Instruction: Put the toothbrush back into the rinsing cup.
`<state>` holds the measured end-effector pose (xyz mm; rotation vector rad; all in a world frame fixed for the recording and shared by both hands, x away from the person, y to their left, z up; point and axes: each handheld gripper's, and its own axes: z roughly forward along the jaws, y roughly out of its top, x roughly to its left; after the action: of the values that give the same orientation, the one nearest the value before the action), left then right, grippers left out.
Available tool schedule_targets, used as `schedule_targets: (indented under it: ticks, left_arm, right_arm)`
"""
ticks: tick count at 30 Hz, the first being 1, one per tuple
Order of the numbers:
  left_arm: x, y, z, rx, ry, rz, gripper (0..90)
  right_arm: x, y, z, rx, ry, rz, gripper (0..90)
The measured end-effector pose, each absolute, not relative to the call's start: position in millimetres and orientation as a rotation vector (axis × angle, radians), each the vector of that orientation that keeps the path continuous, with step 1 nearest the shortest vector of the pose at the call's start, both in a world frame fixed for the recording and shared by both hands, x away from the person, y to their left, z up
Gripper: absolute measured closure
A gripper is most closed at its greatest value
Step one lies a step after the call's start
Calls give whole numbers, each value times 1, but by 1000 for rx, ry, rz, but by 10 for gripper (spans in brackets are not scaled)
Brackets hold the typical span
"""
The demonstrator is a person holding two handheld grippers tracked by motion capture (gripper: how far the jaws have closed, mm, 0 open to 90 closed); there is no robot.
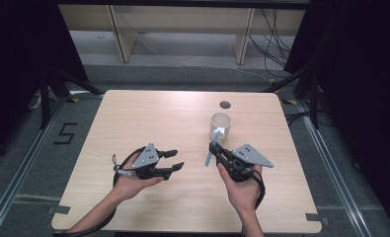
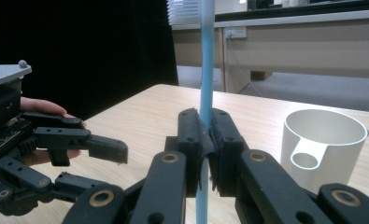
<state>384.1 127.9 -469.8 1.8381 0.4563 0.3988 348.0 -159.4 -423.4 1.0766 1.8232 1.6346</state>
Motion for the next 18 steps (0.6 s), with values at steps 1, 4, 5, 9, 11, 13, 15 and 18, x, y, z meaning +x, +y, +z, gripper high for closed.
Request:
schedule_targets:
  ticks: [1,4,5,9,11,13,15,18]
  left_arm:
    - [384,131,-470,1838,464,404,493]
    - [383,138,-470,1828,480,415,491]
    - [383,141,-470,1821,489,419,491]
    - [378,150,-471,1807,509,431,487]
    - [375,157,-473,1796,535,436,486]
    - [373,164,-476,1780,556,446,484]
    - [371,169,-478,1760,572,448,480]
    - [368,180,-482,1754,611,453,470]
  right_arm:
    - [348,-160,-423,1075,1825,1624,844]
    - [347,-162,-422,1074,1817,1630,845]
    - [347,-162,-422,1076,1817,1614,845]
    - [345,-162,-419,1058,1790,1610,845]
    - [343,-162,-418,1071,1792,1614,845]
    - [343,-163,-417,1075,1780,1611,845]
    - [343,-164,-417,1060,1770,1604,845]
    - [342,-166,-416,1072,1765,1586,844]
